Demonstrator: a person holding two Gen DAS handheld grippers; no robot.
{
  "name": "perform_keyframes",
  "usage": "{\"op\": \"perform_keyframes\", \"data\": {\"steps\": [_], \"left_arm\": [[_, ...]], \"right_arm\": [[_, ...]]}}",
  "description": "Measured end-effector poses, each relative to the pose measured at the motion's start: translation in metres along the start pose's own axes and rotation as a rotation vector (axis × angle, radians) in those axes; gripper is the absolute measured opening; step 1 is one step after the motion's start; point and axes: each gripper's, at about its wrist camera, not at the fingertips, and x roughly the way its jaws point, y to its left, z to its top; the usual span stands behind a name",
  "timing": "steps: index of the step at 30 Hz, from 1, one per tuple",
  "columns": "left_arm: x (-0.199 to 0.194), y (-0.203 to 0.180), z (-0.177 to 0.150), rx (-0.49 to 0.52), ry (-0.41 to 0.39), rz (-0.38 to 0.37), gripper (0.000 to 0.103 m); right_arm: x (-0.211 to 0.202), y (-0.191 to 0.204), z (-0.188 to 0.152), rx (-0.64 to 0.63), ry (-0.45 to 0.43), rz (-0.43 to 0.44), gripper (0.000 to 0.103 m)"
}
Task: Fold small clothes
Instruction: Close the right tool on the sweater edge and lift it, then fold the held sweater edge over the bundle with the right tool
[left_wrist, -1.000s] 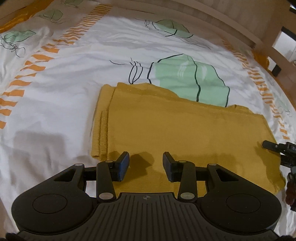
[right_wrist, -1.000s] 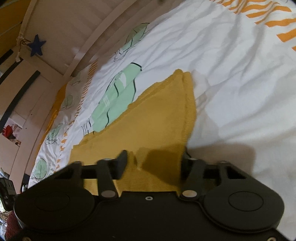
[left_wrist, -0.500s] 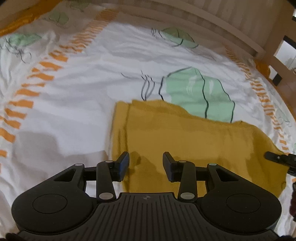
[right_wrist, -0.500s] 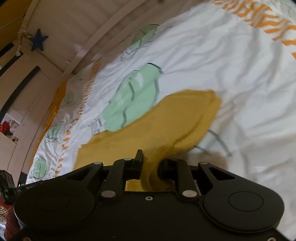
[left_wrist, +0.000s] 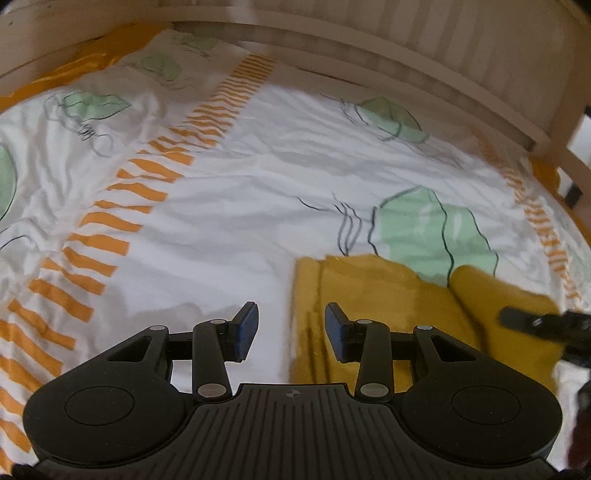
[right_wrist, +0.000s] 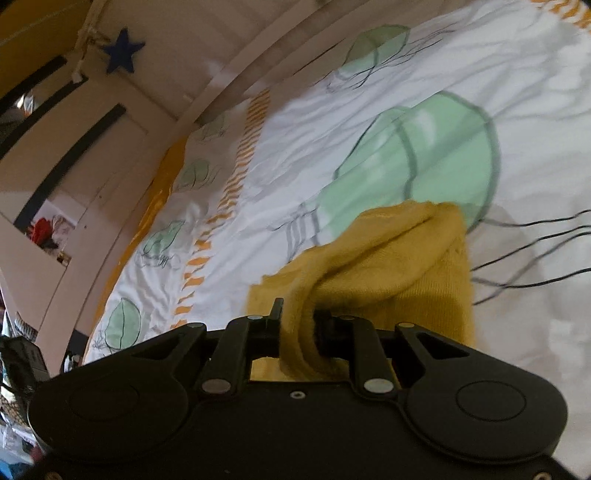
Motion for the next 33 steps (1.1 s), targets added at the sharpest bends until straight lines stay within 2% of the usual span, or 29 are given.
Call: {"op": "perform_keyframes", "data": {"steps": [4, 8, 14, 19, 22, 29, 33], "left_arm": [[-0.003, 0.016, 0.003, -0.051, 0.006, -0.006, 0.039], [-0.002, 0.026, 0.005, -0.087, 0.020, -0.002, 0.039], [0.001, 0.031, 0.002, -0.116, 0.053, -0.034, 0.039], [0.001, 0.027, 0.000, -0.098, 0.067, -0.072, 0.039], [-0.002, 0.025, 0.000, -0.097, 0.060, -0.081, 0.039], [-0.006, 0.030, 0.001, -0.133, 0.046, -0.090, 0.039], [-0.003, 0.030, 0.000, -0.136, 0.058, -0.089, 0.039]], "right_arm": [[0.025, 0.020, -0.011, -0.031, 0.025, -0.016, 0.026], [0.041, 0.037, -0.022, -0.095, 0.045, -0.074, 0.026], [0.060, 0.059, -0.037, -0.207, 0.076, -0.165, 0.026], [0.074, 0.076, -0.047, -0.300, 0.101, -0.208, 0.037], [0.077, 0.086, -0.050, -0.338, 0.107, -0.160, 0.042], [0.068, 0.100, -0.053, -0.360, 0.095, -0.003, 0.042], [0.045, 0.097, -0.049, -0.352, 0.045, 0.018, 0.042]]}}
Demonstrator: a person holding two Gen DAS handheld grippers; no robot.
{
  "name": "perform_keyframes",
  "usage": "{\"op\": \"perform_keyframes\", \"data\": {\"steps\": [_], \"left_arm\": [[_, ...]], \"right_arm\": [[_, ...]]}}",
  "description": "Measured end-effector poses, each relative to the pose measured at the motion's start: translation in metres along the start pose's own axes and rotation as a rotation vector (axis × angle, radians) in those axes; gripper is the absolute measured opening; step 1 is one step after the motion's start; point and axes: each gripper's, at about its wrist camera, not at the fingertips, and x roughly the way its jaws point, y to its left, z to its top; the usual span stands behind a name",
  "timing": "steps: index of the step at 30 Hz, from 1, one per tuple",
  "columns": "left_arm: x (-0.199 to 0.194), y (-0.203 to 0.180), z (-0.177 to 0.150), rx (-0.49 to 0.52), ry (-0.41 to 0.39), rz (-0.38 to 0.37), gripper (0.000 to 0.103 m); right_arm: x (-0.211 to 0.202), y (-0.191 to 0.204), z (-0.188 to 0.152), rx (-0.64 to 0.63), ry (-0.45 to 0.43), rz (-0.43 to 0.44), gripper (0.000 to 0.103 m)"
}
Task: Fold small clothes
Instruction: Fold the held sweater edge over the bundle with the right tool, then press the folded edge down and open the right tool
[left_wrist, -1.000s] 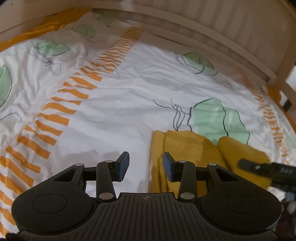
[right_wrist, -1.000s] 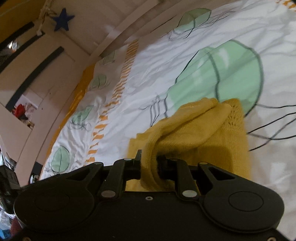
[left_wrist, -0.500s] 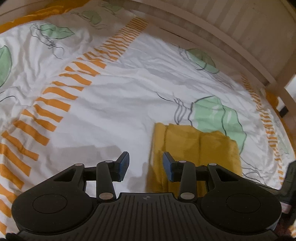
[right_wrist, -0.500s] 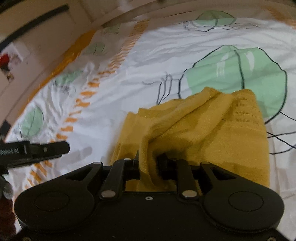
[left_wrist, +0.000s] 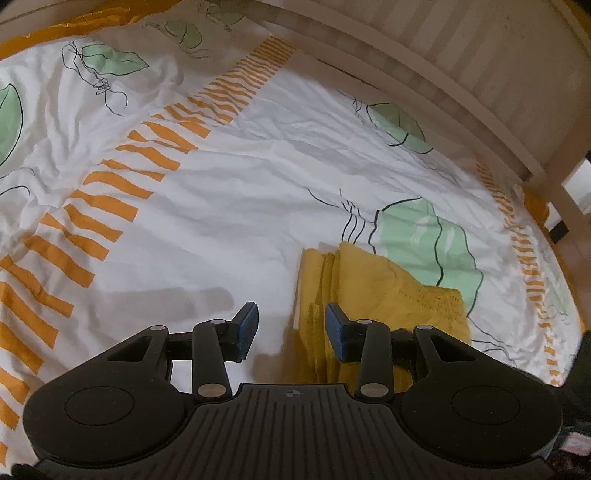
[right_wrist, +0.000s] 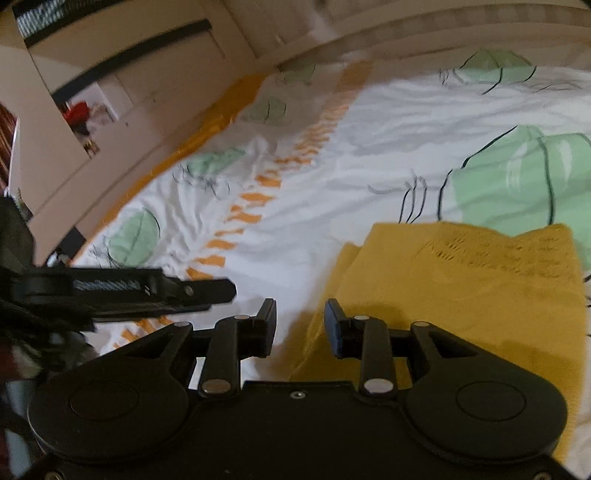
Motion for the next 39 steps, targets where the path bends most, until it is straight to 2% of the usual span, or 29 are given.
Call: {"op": "perform_keyframes", "data": {"steps": [4, 9, 11, 16, 18, 24, 26, 27, 28, 33, 39], "left_arm": [[0.004, -0.006, -0.003, 0.024, 0.013, -0.013, 0.039], [0.013, -0.015, -0.013, 0.060, 0.061, -0.055, 0.039], [0.018, -0.018, -0.017, 0.066, 0.085, -0.073, 0.039], [0.019, -0.019, -0.018, 0.070, 0.087, -0.064, 0.039], [0.019, -0.018, -0.018, 0.062, 0.086, -0.065, 0.039], [0.022, -0.013, -0.017, 0.037, 0.098, -0.069, 0.039], [0.023, -0.013, -0.016, 0.033, 0.098, -0.076, 0.039], [0.023, -0.012, -0.015, 0.031, 0.098, -0.080, 0.039], [0.024, -0.012, -0.015, 0.030, 0.097, -0.085, 0.039], [0.030, -0.013, -0.015, 0.001, 0.111, -0.136, 0.039], [0.046, -0.016, -0.016, -0.087, 0.163, -0.234, 0.039]], "right_arm": [[-0.020, -0.009, -0.004, -0.009, -0.020, -0.047, 0.042], [-0.027, -0.008, -0.025, -0.075, 0.018, -0.086, 0.042], [-0.028, 0.001, -0.039, -0.127, 0.034, -0.086, 0.042], [-0.028, 0.035, -0.068, -0.297, 0.030, -0.052, 0.042], [-0.024, 0.050, -0.077, -0.367, 0.029, -0.039, 0.048], [-0.004, 0.067, -0.093, -0.487, 0.052, -0.076, 0.050], [-0.001, 0.067, -0.095, -0.500, 0.051, -0.096, 0.045], [-0.001, 0.065, -0.094, -0.491, 0.047, -0.102, 0.019], [-0.002, 0.062, -0.092, -0.469, 0.041, -0.105, 0.012], [-0.030, 0.044, -0.083, -0.353, -0.061, -0.083, 0.012], [-0.052, 0.028, -0.077, -0.262, -0.111, -0.051, 0.012]]}}
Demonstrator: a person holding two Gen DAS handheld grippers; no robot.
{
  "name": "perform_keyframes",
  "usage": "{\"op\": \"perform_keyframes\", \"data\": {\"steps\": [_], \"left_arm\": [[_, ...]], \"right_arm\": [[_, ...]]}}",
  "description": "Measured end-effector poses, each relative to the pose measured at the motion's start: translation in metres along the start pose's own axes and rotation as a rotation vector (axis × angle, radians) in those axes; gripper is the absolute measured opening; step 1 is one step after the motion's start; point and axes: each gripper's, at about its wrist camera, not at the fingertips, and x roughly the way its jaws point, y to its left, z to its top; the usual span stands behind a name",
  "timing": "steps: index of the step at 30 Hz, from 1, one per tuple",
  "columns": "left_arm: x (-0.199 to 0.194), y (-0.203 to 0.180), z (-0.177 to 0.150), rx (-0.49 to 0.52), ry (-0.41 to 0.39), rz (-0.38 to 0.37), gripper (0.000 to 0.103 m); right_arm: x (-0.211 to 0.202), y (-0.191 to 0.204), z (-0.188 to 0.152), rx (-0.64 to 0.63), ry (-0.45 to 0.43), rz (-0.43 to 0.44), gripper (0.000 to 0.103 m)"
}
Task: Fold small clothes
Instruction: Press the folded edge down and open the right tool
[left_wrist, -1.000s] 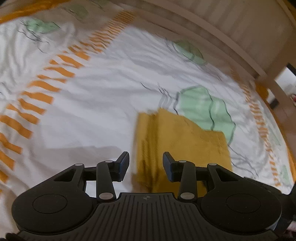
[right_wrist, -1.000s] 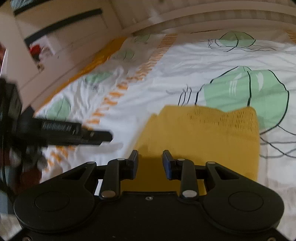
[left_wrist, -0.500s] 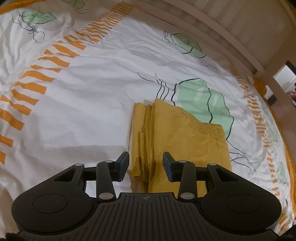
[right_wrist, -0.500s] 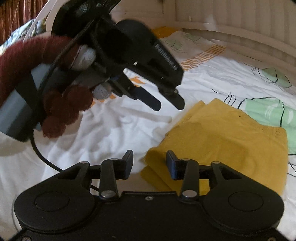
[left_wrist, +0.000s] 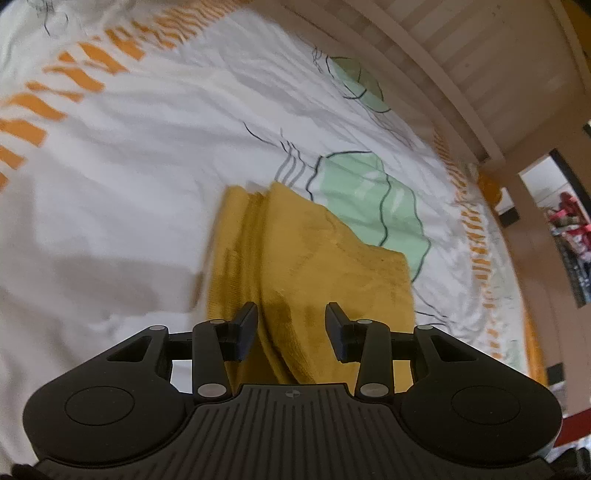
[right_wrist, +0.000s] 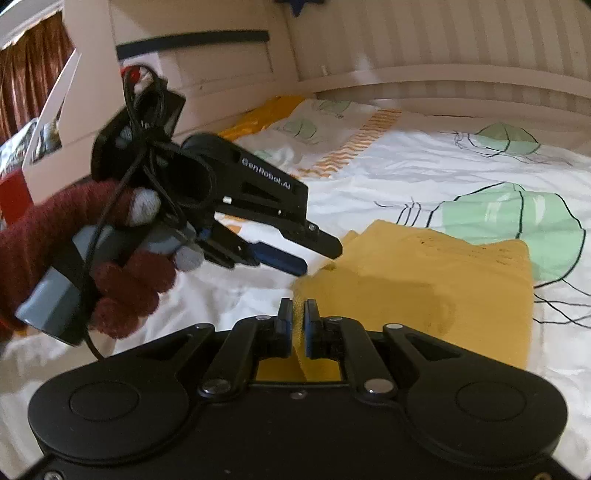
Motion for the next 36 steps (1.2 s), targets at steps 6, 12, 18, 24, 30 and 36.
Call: {"op": "perform_keyframes", "data": {"steps": [6, 12, 18, 24, 30, 36], "left_arm": [[0.018, -0.004, -0.003, -0.004, 0.032, 0.006, 0.039], [0.042, -0.001, 0.010, -0.019, 0.058, 0.002, 0.039], [0.061, 0.011, 0.033, -0.084, 0.043, -0.021, 0.037], [0.056, -0.004, 0.029, 0.036, -0.032, 0.050, 0.007], [0.023, -0.012, 0.017, 0.150, -0.120, 0.090, 0.007], [0.047, 0.026, 0.021, 0.015, -0.061, 0.127, 0.015]], "right_arm": [[-0.008, -0.016, 0.001, 0.064, -0.017, 0.017, 0.012], [-0.003, -0.020, -0.003, 0.065, 0.006, 0.045, 0.012], [0.002, -0.019, -0.009, 0.063, 0.028, 0.067, 0.012], [0.001, -0.016, -0.010, 0.061, 0.034, 0.067, 0.012], [0.003, -0.006, -0.011, 0.039, 0.043, 0.088, 0.012], [0.029, -0.006, -0.018, 0.087, 0.176, 0.136, 0.026]]}}
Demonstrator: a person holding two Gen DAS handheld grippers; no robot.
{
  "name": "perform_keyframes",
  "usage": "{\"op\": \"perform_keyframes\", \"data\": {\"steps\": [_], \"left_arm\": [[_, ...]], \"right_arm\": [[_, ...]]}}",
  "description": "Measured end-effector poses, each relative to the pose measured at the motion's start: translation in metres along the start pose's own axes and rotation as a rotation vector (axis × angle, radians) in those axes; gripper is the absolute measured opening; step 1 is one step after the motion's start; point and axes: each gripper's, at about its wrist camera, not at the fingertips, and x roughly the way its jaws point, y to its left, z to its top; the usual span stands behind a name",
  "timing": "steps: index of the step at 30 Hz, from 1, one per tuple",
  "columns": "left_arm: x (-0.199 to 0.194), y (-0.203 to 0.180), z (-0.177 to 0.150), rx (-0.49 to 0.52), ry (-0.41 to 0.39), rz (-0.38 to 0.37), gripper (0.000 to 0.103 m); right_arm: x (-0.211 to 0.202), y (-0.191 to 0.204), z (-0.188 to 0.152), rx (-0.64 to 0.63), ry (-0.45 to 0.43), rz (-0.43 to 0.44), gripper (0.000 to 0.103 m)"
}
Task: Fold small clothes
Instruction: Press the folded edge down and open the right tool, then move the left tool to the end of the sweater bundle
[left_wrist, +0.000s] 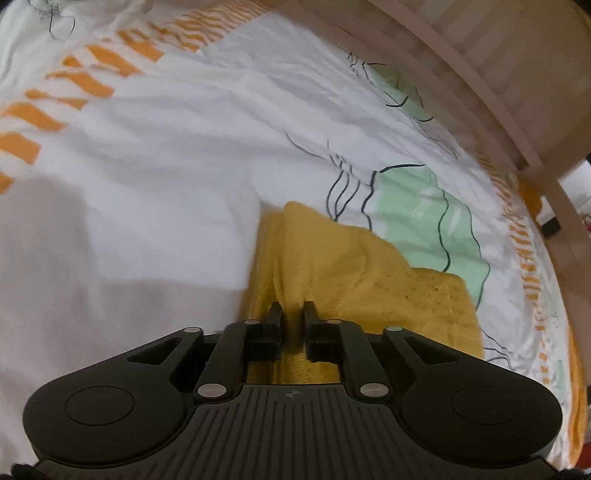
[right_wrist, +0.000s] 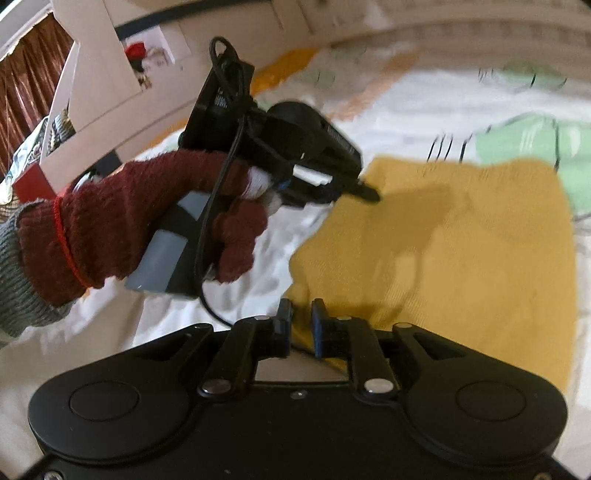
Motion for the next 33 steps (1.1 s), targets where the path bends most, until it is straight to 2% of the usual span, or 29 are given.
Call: {"op": "perform_keyframes", "data": {"steps": [2, 3, 4, 8, 10, 11, 16, 18, 21, 24, 26, 28, 30, 33], "left_arm": [[-0.004, 0.000, 0.000, 0.009, -0.013, 0.012, 0.023], [-0.008, -0.001, 0.000, 0.018, -0.023, 0.033, 0.026], [-0.013, -0.002, -0.001, 0.032, -0.030, 0.058, 0.028], [-0.035, -0.005, -0.009, 0.081, -0.026, 0.111, 0.030], [-0.050, -0.007, -0.018, 0.095, -0.014, 0.127, 0.035], [-0.060, -0.009, -0.024, 0.108, -0.012, 0.133, 0.035], [-0.108, -0.020, -0.062, 0.180, 0.005, 0.098, 0.039], [-0.123, -0.023, -0.077, 0.189, 0.011, 0.077, 0.039], [-0.141, -0.025, -0.095, 0.174, -0.012, 0.052, 0.041], [-0.144, -0.028, -0.102, 0.141, -0.052, 0.045, 0.046], [-0.136, -0.031, -0.102, 0.125, -0.064, 0.037, 0.047], [-0.127, -0.036, -0.101, 0.119, -0.063, 0.021, 0.047], [-0.117, -0.041, -0.101, 0.130, -0.062, 0.005, 0.047], [-0.102, -0.047, -0.100, 0.158, -0.080, 0.009, 0.049]], "right_arm": [[-0.003, -0.001, -0.002, 0.015, 0.004, 0.021, 0.039], [-0.007, 0.000, -0.003, 0.017, 0.001, 0.034, 0.049], [-0.010, 0.000, -0.004, 0.017, 0.000, 0.045, 0.054], [-0.029, 0.005, -0.005, 0.010, 0.005, 0.061, 0.057], [-0.039, 0.005, -0.005, 0.023, 0.009, 0.067, 0.065], [-0.045, 0.005, -0.006, 0.027, 0.013, 0.066, 0.066], [-0.076, 0.000, -0.014, 0.051, 0.040, 0.034, 0.068], [-0.090, -0.006, -0.020, 0.086, 0.038, 0.026, 0.069], [-0.106, -0.021, -0.024, 0.158, 0.016, 0.003, 0.076], [-0.114, -0.040, -0.020, 0.220, -0.021, -0.057, 0.077], [-0.118, -0.055, -0.017, 0.284, -0.064, -0.070, 0.082], [-0.119, -0.072, -0.011, 0.355, -0.108, -0.068, 0.094], [-0.117, -0.088, -0.004, 0.407, -0.139, -0.074, 0.095], [-0.106, -0.108, 0.009, 0.429, -0.155, -0.103, 0.103]]}}
